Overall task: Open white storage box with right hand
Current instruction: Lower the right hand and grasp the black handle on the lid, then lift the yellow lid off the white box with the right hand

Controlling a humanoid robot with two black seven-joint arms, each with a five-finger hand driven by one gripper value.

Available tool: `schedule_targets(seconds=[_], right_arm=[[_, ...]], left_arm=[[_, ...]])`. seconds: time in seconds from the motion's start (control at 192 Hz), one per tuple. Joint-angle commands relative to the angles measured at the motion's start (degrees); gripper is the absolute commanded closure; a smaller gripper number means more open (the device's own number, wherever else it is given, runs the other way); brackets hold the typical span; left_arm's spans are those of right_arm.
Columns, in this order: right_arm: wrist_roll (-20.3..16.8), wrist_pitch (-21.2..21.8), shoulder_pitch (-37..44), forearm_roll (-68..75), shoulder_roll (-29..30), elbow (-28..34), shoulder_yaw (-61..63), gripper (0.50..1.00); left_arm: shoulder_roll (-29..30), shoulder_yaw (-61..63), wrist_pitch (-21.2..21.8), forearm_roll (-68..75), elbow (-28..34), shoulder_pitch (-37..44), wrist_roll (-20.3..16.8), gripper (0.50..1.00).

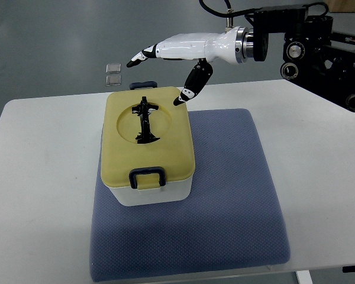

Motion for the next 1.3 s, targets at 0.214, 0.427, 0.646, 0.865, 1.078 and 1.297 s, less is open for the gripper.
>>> schedule_targets(seconds=[0.214, 0.427, 0.646, 0.865, 1.078, 1.297], right_arm=[[0.1, -5.9, 0.3, -2.5, 1.6, -0.7, -6.2, 0.572], [0.1, -9.4, -0.9, -4.2, 5.2, -3.1, -7.0, 0.576], [0.0, -10.8, -2.1, -4.6, 8.1, -4.9, -7.0, 0.583], [-0.1, -12.4, -2.8, -5.0, 10.6, -6.2, -7.0, 0.636], [0.0, -13.3, -3.1, -5.2, 11.6, -6.5, -7.0, 0.81], [0.0, -13.5, -3.0, -5.2, 11.6, -6.5, -6.8, 1.0]], left_arm=[[0.0, 0.0, 0.0, 0.0, 0.0, 0.0, 0.0, 0.5], [0.0, 0.0, 0.0, 0.0, 0.0, 0.0, 0.0, 0.5], [0.0, 0.0, 0.0, 0.0, 0.0, 0.0, 0.0, 0.5], [0.0, 0.0, 0.0, 0.0, 0.1, 0.0, 0.0, 0.5], [0.0, 0.0, 0.0, 0.0, 0.1, 0.0, 0.0, 0.5], [0.0, 0.0, 0.0, 0.0, 0.3, 0.1, 0.0, 0.5]])
